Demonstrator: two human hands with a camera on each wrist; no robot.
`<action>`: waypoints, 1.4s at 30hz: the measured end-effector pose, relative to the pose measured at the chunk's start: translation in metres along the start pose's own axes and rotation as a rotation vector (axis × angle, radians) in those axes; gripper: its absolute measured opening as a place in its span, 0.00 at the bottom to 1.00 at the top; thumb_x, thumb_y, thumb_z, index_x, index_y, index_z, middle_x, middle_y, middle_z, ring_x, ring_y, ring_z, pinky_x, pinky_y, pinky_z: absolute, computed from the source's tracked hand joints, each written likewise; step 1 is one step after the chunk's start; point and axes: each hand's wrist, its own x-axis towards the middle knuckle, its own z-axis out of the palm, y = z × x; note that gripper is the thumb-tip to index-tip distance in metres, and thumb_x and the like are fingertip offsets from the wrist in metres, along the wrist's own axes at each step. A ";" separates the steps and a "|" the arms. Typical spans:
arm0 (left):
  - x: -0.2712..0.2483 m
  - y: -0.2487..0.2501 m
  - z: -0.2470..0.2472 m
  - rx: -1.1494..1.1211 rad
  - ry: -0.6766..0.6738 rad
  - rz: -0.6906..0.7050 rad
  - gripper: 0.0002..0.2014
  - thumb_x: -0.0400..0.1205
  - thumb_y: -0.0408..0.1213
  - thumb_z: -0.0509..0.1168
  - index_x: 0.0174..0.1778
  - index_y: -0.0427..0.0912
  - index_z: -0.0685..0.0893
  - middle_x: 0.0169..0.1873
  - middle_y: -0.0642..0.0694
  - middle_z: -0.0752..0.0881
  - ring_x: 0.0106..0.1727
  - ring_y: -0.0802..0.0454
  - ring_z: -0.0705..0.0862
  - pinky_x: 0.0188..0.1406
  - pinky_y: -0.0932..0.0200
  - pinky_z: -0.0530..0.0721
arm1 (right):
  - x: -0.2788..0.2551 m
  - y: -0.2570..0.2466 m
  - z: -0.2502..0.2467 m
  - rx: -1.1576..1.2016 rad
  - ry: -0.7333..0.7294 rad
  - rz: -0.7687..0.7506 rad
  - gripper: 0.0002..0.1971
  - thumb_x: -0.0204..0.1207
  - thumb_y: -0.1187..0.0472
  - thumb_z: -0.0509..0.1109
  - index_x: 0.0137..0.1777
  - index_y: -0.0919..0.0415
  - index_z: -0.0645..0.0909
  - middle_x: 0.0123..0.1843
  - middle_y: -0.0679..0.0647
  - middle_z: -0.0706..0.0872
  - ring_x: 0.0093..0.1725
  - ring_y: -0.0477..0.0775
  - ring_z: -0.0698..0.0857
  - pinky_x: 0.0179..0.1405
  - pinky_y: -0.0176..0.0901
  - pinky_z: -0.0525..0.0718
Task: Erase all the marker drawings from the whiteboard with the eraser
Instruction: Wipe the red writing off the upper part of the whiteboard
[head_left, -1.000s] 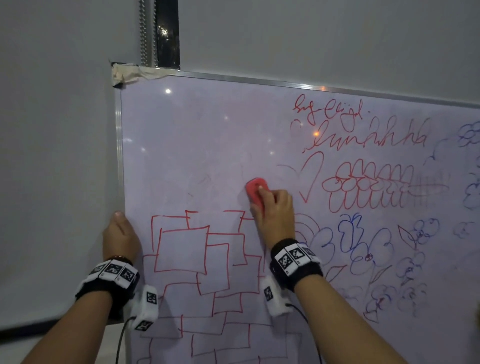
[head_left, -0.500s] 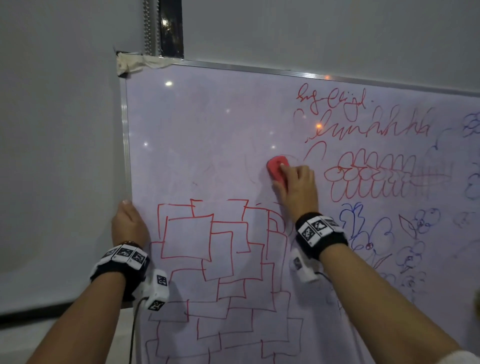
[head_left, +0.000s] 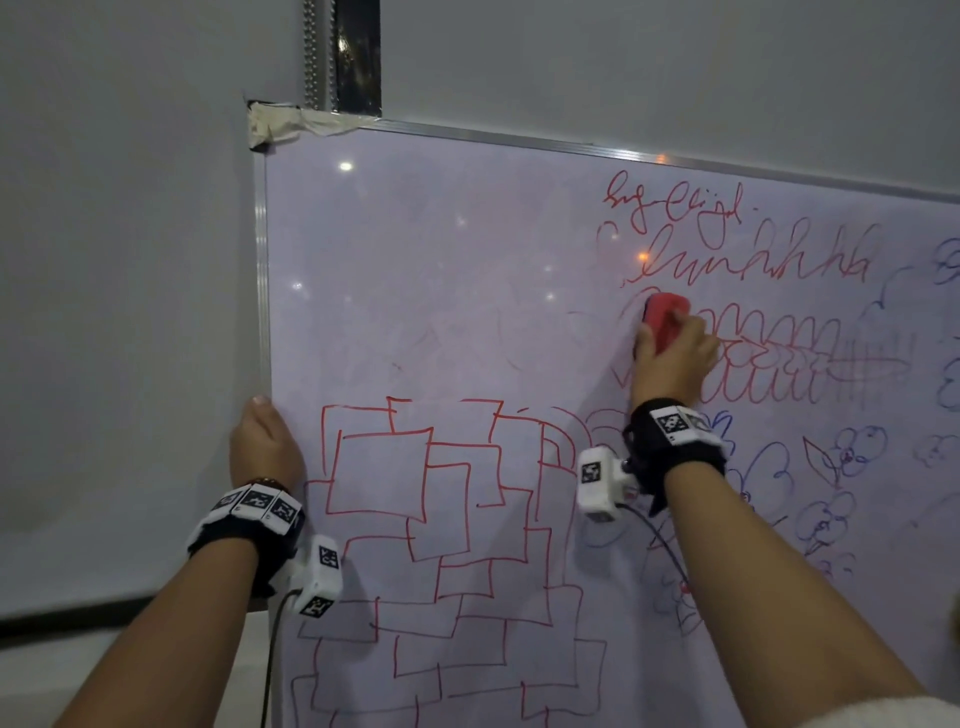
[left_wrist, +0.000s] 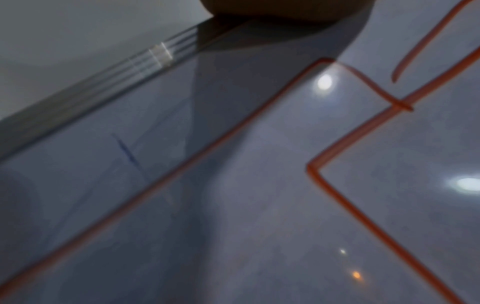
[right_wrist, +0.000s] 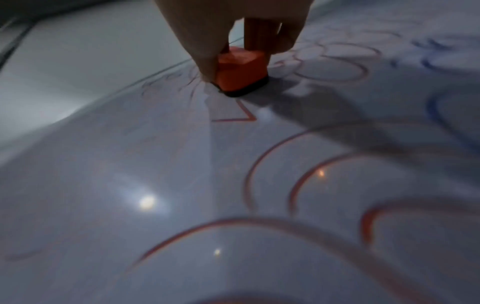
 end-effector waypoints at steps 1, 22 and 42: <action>0.000 -0.001 0.000 -0.001 -0.002 -0.002 0.20 0.88 0.38 0.42 0.35 0.31 0.69 0.37 0.20 0.79 0.35 0.37 0.73 0.36 0.50 0.65 | -0.011 -0.003 0.003 0.003 -0.013 -0.018 0.22 0.79 0.53 0.66 0.67 0.64 0.71 0.63 0.67 0.72 0.63 0.64 0.72 0.57 0.59 0.79; 0.000 0.002 0.001 -0.007 0.001 -0.027 0.19 0.88 0.38 0.43 0.37 0.32 0.70 0.38 0.19 0.79 0.35 0.35 0.73 0.36 0.50 0.64 | -0.054 -0.004 0.015 0.047 -0.099 -0.132 0.24 0.76 0.57 0.70 0.70 0.58 0.70 0.60 0.65 0.73 0.60 0.63 0.73 0.55 0.55 0.79; 0.003 -0.007 0.004 0.016 0.028 0.006 0.21 0.87 0.41 0.42 0.36 0.31 0.69 0.39 0.19 0.79 0.39 0.27 0.78 0.37 0.48 0.68 | -0.008 -0.014 0.008 -0.046 -0.101 -0.324 0.24 0.79 0.56 0.66 0.75 0.52 0.70 0.59 0.65 0.71 0.58 0.63 0.72 0.56 0.50 0.75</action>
